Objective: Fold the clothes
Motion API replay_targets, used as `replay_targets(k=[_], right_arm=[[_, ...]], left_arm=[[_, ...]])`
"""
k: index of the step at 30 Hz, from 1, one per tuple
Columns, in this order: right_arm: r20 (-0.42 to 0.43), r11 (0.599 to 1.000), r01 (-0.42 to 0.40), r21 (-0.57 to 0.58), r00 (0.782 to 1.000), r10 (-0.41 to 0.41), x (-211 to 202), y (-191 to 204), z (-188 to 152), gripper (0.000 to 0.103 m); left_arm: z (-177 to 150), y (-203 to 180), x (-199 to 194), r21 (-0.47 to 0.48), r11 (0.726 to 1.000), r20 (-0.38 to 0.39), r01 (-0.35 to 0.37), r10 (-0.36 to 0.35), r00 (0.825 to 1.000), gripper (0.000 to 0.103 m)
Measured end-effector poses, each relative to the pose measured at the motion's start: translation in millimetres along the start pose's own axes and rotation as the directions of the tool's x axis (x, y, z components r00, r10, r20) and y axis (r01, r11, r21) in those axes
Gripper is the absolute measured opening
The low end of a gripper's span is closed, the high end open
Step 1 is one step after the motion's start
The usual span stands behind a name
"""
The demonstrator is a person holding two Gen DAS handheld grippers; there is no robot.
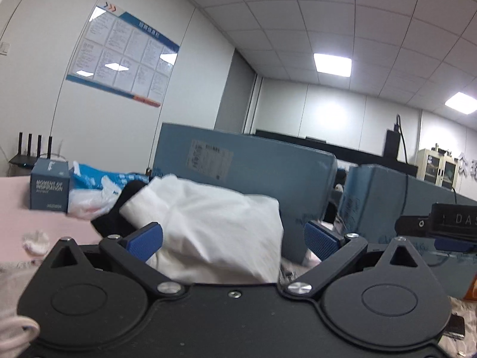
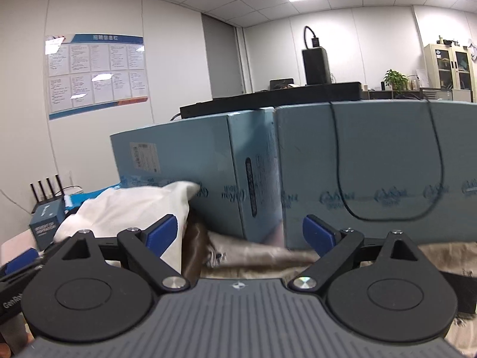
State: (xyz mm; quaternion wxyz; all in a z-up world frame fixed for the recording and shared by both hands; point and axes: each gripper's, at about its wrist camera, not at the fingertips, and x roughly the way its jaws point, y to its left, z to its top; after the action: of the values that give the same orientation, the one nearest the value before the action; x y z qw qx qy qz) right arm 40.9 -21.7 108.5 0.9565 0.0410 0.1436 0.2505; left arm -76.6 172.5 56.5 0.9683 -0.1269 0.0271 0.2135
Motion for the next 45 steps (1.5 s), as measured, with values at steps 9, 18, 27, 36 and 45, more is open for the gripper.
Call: replay_targets(k=[9, 18, 27, 36, 45], right_arm=[[-0.136, 0.995, -0.097, 0.016, 0.986, 0.098, -5.2, -13.9, -46.4, 0.091], [-0.143, 0.98, -0.195, -0.033, 0.972, 0.188, 21.9, 5.7, -59.1, 0.091], [-0.256, 0.964, -0.266, 0.014, 0.931, 0.261, 16.1, 5.5, -62.6, 0.091], [-0.327, 0.961, -0.277, -0.005, 0.909, 0.26, 17.0, 6.0, -75.6, 0.091], [-0.335, 0.964, -0.266, -0.028, 0.911, 0.242, 18.8, 8.8, -81.7, 0.091]], left_arm=[[-38.8, -14.1, -19.2, 0.034, 0.988, -0.168, -0.148, 0.152, 0.974, 0.103], [-54.0, -1.8, -23.9, 0.051, 0.951, -0.185, -0.305, 0.309, 0.933, 0.103], [-43.6, -14.6, -29.2, 0.097, 0.943, -0.194, -0.319, 0.333, 0.923, 0.103], [-47.4, -18.8, -38.7, 0.136, 0.921, -0.18, -0.366, 0.386, 0.905, 0.103], [-56.0, -10.3, -37.0, 0.156, 0.909, -0.204, -0.387, 0.413, 0.887, 0.103]])
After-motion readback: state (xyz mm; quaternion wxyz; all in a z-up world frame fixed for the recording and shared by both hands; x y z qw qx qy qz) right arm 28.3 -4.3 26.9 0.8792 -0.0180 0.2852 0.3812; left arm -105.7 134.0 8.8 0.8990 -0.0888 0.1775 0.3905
